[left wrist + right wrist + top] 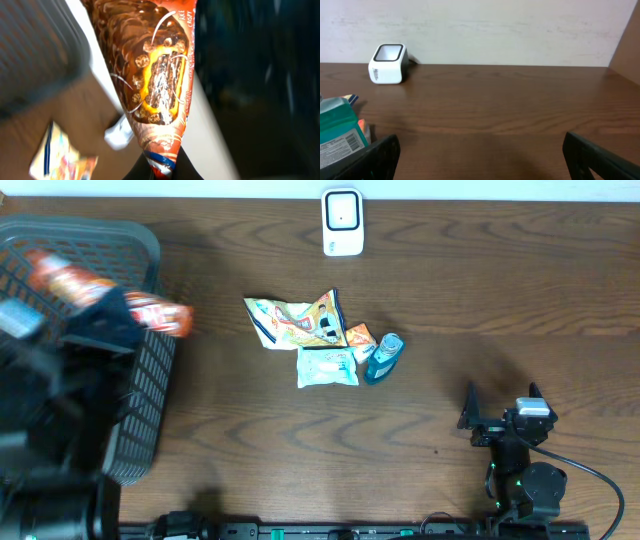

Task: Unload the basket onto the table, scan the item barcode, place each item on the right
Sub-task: 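Lift the wafer bar out and carry it toward the scanner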

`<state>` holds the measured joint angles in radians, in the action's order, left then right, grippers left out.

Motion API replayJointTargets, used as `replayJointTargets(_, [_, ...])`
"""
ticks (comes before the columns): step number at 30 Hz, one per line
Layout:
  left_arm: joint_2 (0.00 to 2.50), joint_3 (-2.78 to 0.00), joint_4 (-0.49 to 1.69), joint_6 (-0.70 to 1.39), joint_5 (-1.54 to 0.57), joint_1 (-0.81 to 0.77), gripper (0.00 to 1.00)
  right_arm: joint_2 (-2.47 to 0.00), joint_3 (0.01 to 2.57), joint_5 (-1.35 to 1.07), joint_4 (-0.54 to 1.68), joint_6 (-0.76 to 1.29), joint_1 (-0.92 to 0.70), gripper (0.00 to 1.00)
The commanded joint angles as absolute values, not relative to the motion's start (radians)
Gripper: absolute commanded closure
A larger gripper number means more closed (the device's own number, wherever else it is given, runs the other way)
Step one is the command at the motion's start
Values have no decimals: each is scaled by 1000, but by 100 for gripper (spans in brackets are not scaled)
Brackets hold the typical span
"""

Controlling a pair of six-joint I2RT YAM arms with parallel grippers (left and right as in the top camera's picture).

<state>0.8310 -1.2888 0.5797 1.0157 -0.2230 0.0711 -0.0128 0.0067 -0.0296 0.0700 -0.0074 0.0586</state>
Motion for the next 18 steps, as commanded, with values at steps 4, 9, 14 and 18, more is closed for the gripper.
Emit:
replayJointTargets(4, [993,-1284,637,798,-120,-208,93,-10,6,-28,74,6,53,1])
replayJointTargets(9, [1155,-1284,656,724,-8,-409,93,-10,6,-28,74,6,53,1])
replayJointTargets(14, [1322,-1284,670,677,134,-583,93,-10,6,-28,74,6,53,1])
replayJointTargets(18, [1442,-1279,706,700,252,-670,93,-10,6,-28,74,6,53,1])
